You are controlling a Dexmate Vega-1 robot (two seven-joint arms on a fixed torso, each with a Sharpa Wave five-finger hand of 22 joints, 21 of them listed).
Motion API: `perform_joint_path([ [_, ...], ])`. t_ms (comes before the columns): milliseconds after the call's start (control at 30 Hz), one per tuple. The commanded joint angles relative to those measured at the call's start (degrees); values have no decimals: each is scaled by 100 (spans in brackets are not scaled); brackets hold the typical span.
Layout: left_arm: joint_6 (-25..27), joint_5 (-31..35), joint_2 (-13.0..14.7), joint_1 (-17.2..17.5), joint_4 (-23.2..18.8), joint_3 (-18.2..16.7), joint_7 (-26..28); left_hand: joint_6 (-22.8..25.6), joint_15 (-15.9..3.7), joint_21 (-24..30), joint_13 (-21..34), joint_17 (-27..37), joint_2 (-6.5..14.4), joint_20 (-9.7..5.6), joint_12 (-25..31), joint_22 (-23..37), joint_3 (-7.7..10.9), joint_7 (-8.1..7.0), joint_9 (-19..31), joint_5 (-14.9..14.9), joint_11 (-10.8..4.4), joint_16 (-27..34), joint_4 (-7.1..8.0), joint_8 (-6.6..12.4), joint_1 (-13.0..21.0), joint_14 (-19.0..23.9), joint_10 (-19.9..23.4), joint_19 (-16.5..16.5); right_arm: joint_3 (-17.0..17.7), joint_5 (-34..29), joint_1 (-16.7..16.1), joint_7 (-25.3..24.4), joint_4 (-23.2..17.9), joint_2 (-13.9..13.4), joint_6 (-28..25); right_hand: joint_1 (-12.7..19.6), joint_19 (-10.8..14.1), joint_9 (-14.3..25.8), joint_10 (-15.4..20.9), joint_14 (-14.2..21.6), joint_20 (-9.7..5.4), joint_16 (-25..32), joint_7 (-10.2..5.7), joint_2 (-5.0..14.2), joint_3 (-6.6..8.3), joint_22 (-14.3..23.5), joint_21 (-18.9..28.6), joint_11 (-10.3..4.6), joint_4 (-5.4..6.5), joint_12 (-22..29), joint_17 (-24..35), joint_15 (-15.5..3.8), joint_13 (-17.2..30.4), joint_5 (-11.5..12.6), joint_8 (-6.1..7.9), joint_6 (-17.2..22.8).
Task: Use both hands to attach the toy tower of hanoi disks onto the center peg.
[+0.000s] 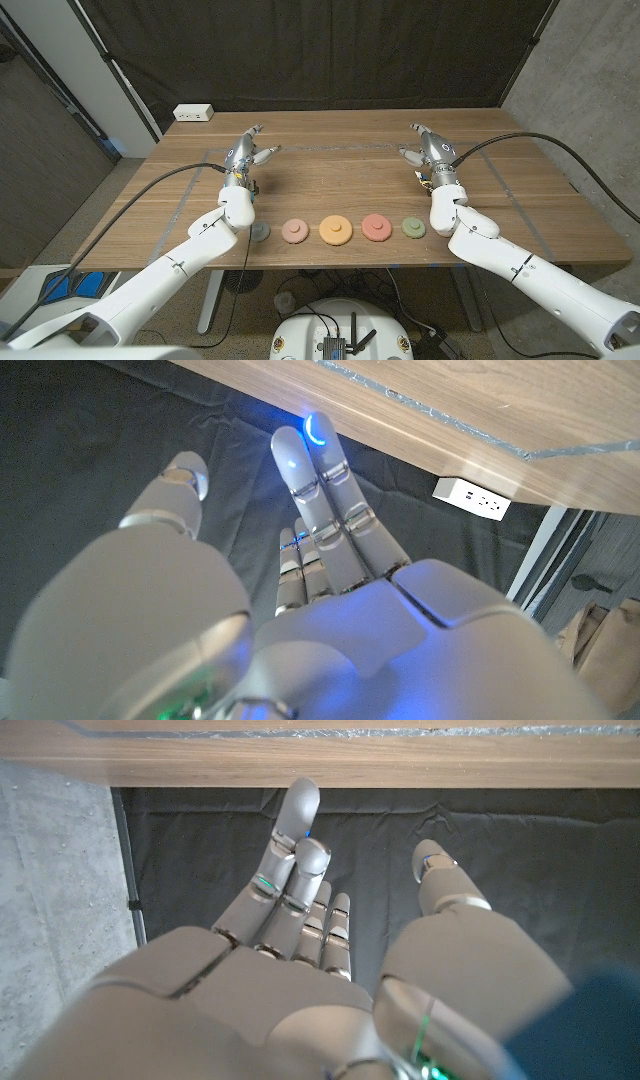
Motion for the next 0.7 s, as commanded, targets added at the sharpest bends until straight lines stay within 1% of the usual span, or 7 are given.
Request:
perform_joint_path([
  [33,768,469,239,23,-459,197,-264,-73,-316,83,17,0,18,-417,-28,1,-47,19,16,27,15,72,-4,-41,72,43,-72,-2,-70,-419,-66,572,-480,-217,-740,87,-22,16,26,12,-519,2,39,29,-44,-28,51,-22,11,24,-6,-627,43,-8,6,31],
  [167,994,578,314,3,-597,231,-384,-88,-318,100,23,-6,24,-420,-35,-2,-67,22,17,30,22,97,-7,-49,89,51,-83,-5,-87,-395,-18,896,-600,-304,-872,148,-16,19,47,67,-518,50,84,43,-69,-47,97,-8,10,37,20,-628,71,5,31,97],
  [300,1189,615,462,0,-801,230,-624,-74,-318,115,29,-10,31,-422,-31,-5,-85,33,18,33,32,120,-10,-45,107,60,-66,-12,-158,-384,81,1388,-779,-456,-1086,181,-79,11,-12,66,-509,25,279,99,-107,-88,140,135,46,18,-8,-624,110,25,-4,42],
  [367,1369,605,580,-24,-961,239,-891,-66,-319,120,31,-14,35,-417,-34,-6,-90,42,18,34,42,126,-11,-42,115,59,-69,-16,-198,-399,127,1592,-860,-531,-1184,176,-150,6,-47,4,-506,-44,327,114,-135,-123,137,140,57,6,-76,-625,128,32,-45,-52],
  [500,1629,607,765,-79,-1187,263,-1278,-222,-317,143,45,-58,51,-403,-99,-13,-137,63,18,41,81,141,-16,-103,169,0,-216,-92,-312,-553,199,1793,-950,-610,-1406,177,-232,-1,-134,-131,-505,-177,365,107,-189,-153,151,172,57,-24,-233,-624,152,36,-94,-184],
  [600,1707,663,825,-94,-1249,276,-1332,-236,-316,155,49,-82,62,-394,-103,-15,-151,66,18,42,101,135,-12,-104,179,-27,-223,-103,-273,-484,181,1894,-1013,-664,-1396,194,-267,-2,-153,-95,-509,-140,370,113,-202,-170,153,174,51,-28,-208,-626,161,39,-94,-193],
  [700,1720,657,868,-93,-1277,255,-1376,-195,-317,177,56,-100,82,-398,-82,-17,-171,68,19,42,102,145,-3,-85,186,-36,-167,-98,-293,-498,204,1991,-1054,-706,-1442,217,-289,-4,-178,-166,-509,-205,381,119,-221,-193,165,184,44,-33,-289,-626,173,44,-97,-210],
])
